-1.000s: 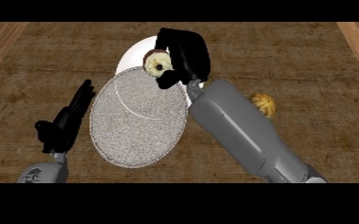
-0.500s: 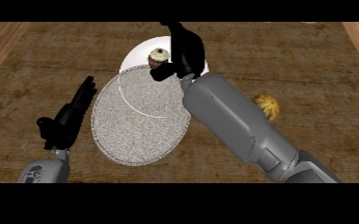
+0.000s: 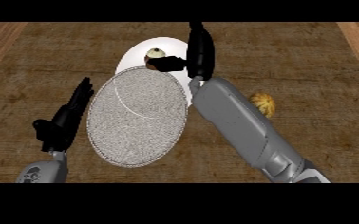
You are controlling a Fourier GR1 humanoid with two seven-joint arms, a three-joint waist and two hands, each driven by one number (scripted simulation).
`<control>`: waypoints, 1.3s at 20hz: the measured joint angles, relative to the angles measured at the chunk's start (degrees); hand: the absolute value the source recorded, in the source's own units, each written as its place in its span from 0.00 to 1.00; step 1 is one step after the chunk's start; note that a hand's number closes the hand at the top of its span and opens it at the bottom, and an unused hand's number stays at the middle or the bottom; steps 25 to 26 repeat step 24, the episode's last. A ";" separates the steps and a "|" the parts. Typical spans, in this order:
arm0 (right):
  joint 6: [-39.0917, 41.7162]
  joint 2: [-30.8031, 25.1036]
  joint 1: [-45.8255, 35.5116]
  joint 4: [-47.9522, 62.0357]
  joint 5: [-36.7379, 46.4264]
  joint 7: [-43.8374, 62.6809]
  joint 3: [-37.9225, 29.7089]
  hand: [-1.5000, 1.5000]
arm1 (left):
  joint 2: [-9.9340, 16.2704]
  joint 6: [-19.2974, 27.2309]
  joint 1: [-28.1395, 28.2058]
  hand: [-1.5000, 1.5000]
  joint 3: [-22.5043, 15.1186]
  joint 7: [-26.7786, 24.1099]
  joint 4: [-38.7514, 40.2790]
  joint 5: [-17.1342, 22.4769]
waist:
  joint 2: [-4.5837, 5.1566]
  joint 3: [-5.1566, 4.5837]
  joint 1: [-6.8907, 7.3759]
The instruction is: Pick the cupcake from the placemat and place it in the plate
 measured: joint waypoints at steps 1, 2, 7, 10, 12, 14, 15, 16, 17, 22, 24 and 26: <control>0.45 -0.07 1.71 -1.20 -1.85 -2.45 -1.56 0.00 | 0.46 -0.41 -0.02 0.50 0.45 0.15 0.02 0.38 | -0.02 0.01 -0.32; 1.05 -0.21 3.31 -2.45 -3.44 -4.94 -2.99 0.00 | 0.16 0.14 -0.04 0.50 0.42 0.47 -0.19 0.18 | -0.08 0.03 -0.64; 8.49 -3.83 11.55 -7.12 -10.42 -16.28 -9.58 0.00 | -0.18 0.64 1.77 0.50 0.44 0.84 -1.63 -0.12 | -0.36 0.02 -1.62; 14.22 -6.79 16.21 -9.68 -12.72 -20.74 -11.76 0.00 | 0.53 0.04 1.93 0.50 1.51 0.89 -1.42 0.44 | -0.47 0.00 -1.98; 18.21 -8.96 19.49 -10.82 -13.98 -24.25 -12.84 0.00 | 0.60 0.03 0.66 0.50 1.90 0.16 0.47 0.25 | -0.48 -0.03 -2.27; 22.14 -11.12 22.25 -12.10 -15.15 -26.85 -14.11 0.00 | -0.20 0.43 1.38 0.50 1.20 -0.29 0.35 -0.48 | -0.53 -0.02 -2.32; 23.82 -11.62 23.05 -11.02 -15.49 -28.97 -14.87 0.00 | 0.12 0.06 1.89 0.50 1.45 -0.36 -0.14 -0.27 | -0.53 -0.03 -2.20; 25.65 -12.48 23.26 -10.40 -15.80 -30.13 -15.76 0.00 | -0.27 0.25 2.31 0.50 1.18 -0.25 -0.62 -0.48 | -0.52 -0.02 -2.14; 27.35 -13.24 23.81 -10.13 -16.11 -31.27 -16.64 0.00 | -0.34 0.08 2.70 0.50 1.21 -0.35 -0.98 -0.42 | -0.53 -0.03 -2.11; 32.60 -14.91 25.99 -7.21 -15.24 -36.03 -19.05 0.00 | 0.29 -0.58 1.43 0.50 2.42 -0.22 0.11 -0.31 | -0.54 -0.04 -2.10; 33.34 -14.33 24.98 -4.02 -14.24 -38.14 -20.29 0.00 | -0.20 -0.64 2.15 0.50 2.02 0.09 -1.09 -0.59 | -0.53 -0.03 -2.00; 33.34 -14.33 24.98 -4.02 -14.24 -38.14 -20.29 0.00 | -0.20 -0.64 2.15 0.50 2.02 0.09 -1.09 -0.59 | -0.53 -0.03 -2.00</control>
